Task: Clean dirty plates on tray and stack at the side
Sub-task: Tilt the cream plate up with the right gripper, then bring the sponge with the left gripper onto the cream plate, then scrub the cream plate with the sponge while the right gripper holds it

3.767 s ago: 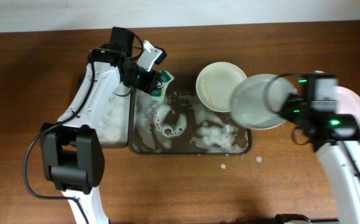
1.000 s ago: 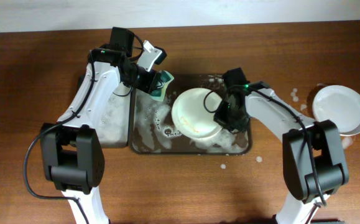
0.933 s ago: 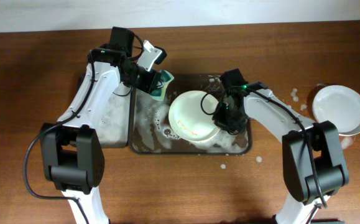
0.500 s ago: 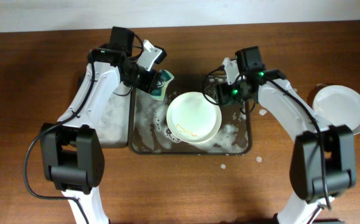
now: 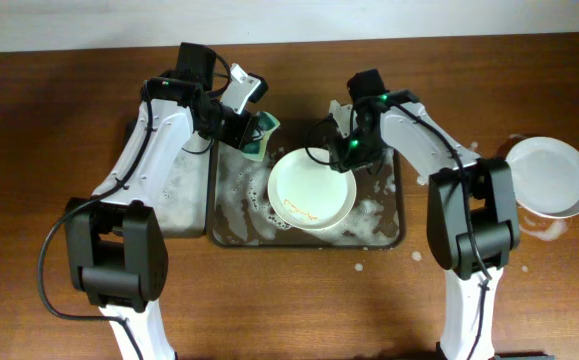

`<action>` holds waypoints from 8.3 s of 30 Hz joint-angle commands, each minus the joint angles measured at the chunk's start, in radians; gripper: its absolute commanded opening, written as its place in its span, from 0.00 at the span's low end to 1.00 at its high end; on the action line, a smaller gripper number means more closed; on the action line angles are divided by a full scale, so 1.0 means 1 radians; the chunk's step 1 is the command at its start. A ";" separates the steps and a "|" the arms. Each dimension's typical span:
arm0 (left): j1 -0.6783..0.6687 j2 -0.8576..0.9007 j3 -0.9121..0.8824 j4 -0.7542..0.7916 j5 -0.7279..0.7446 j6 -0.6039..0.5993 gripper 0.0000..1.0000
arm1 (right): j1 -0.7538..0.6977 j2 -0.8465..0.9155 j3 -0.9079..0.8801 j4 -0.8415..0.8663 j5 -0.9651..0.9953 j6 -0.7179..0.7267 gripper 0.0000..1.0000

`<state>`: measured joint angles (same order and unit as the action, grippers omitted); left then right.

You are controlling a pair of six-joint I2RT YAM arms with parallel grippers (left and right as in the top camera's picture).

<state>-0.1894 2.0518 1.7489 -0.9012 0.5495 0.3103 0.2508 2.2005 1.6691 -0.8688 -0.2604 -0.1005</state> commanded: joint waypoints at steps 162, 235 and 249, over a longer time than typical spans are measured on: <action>-0.241 0.301 0.001 0.067 -0.670 -0.478 0.00 | 0.004 0.058 -0.098 0.092 0.010 0.811 0.04; -0.137 0.257 -0.007 0.200 -0.058 -0.298 0.00 | -0.009 0.018 -0.098 -0.006 -0.065 0.550 0.04; -0.098 0.258 -0.007 0.143 -0.372 -0.288 0.00 | -0.009 0.018 -0.098 -0.006 -0.069 0.550 0.04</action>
<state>-0.2943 2.2982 1.7489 -0.7403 0.3664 0.0120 0.2401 2.2093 1.6020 -0.8635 -0.3985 0.4622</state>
